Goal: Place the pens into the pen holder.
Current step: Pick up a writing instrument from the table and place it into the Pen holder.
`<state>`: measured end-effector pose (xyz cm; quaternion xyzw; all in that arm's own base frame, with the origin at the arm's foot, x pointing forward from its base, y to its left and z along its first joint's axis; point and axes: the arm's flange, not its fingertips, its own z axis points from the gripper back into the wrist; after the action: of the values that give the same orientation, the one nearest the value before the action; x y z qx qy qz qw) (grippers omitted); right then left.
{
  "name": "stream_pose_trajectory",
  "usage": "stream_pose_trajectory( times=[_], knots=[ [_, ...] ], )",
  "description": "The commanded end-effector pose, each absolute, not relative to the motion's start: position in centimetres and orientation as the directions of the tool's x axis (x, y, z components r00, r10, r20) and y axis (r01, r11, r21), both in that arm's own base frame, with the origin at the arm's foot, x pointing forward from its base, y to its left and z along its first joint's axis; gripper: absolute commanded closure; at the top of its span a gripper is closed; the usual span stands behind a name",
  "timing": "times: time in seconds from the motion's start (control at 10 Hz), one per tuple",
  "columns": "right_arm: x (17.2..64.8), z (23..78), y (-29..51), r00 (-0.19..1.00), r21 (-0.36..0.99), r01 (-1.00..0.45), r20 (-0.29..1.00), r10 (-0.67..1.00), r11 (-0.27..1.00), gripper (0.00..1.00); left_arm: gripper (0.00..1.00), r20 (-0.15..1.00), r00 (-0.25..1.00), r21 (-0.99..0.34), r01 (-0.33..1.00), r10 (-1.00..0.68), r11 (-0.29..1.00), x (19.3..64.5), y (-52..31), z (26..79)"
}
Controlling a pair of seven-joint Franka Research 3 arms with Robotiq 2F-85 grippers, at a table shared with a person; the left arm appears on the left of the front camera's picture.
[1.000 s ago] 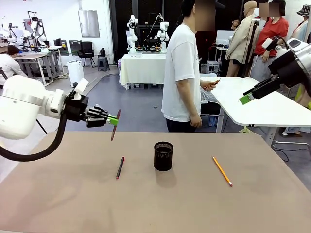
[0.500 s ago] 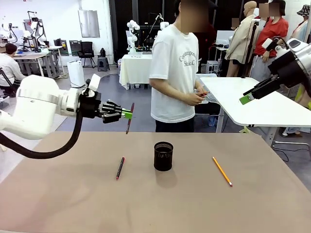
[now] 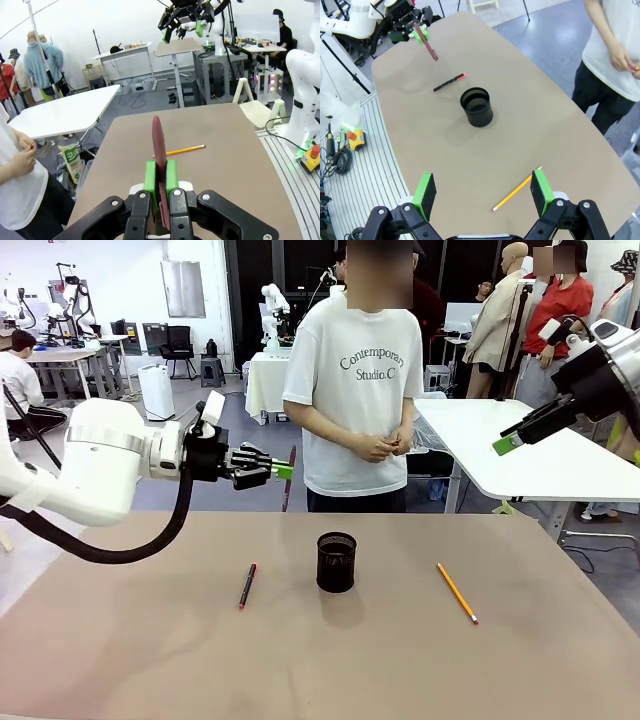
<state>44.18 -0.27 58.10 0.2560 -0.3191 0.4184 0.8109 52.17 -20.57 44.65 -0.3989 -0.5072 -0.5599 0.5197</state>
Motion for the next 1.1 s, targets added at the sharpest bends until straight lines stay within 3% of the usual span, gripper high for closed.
stream_pose_trajectory(
  times=[0.0, 1.0],
  knots=[
    [44.2, 58.2, -0.2, 0.440, 0.147, -0.845, 0.739, 0.511, 0.514, 0.00, 1.00, 0.977, -0.160, 0.171, 0.983, -0.143, 0.069, 52.3, -19.7, 44.7],
    [44.2, 58.2, -0.2, 0.440, 0.147, -0.845, 0.739, 0.511, 0.514, 0.00, 1.00, 0.975, -0.125, 0.166, 0.961, -0.186, 0.223, 50.7, -7.5, 45.5]
  ],
)
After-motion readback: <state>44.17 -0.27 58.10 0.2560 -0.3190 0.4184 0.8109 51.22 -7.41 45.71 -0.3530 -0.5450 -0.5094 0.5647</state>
